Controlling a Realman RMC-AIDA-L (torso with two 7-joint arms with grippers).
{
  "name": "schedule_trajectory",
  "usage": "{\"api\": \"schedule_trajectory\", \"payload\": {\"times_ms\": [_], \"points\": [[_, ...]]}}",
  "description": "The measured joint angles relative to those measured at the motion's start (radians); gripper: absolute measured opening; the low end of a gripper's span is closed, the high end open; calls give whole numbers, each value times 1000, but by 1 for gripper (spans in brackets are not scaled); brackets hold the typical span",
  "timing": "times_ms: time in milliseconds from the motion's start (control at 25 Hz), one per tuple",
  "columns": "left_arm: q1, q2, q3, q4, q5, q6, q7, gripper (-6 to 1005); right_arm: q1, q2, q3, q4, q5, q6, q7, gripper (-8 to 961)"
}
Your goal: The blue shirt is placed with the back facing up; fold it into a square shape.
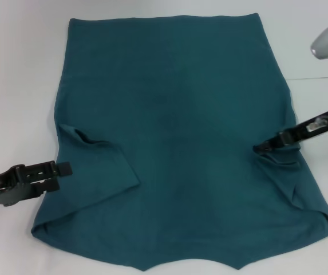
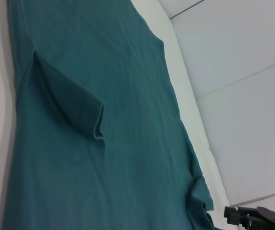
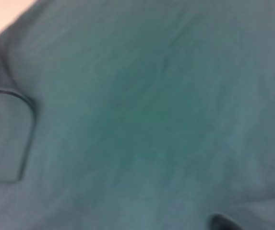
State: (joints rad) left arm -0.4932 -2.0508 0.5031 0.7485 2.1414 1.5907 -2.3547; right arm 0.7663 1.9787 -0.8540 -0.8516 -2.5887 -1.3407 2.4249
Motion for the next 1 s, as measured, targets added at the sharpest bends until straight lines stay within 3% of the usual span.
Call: {"api": "schedule_trajectory", "payload": {"times_ms": [200, 400, 640, 1000], "points": [[-2, 1, 0, 0, 0, 0, 0, 736, -44, -8, 0, -68, -24, -16, -26, 322], [-3, 2, 0, 0, 0, -2, -1, 736, -80, 0, -5, -108, -25, -40, -132, 320], [-4, 3, -2, 0, 0, -7, -7, 735, -95, 24, 1, -110, -3, -58, -308, 318], [-5, 3, -2, 0, 0, -13, -15, 736, -93, 29, -26, -110, -41, -67, -363, 315]]}}
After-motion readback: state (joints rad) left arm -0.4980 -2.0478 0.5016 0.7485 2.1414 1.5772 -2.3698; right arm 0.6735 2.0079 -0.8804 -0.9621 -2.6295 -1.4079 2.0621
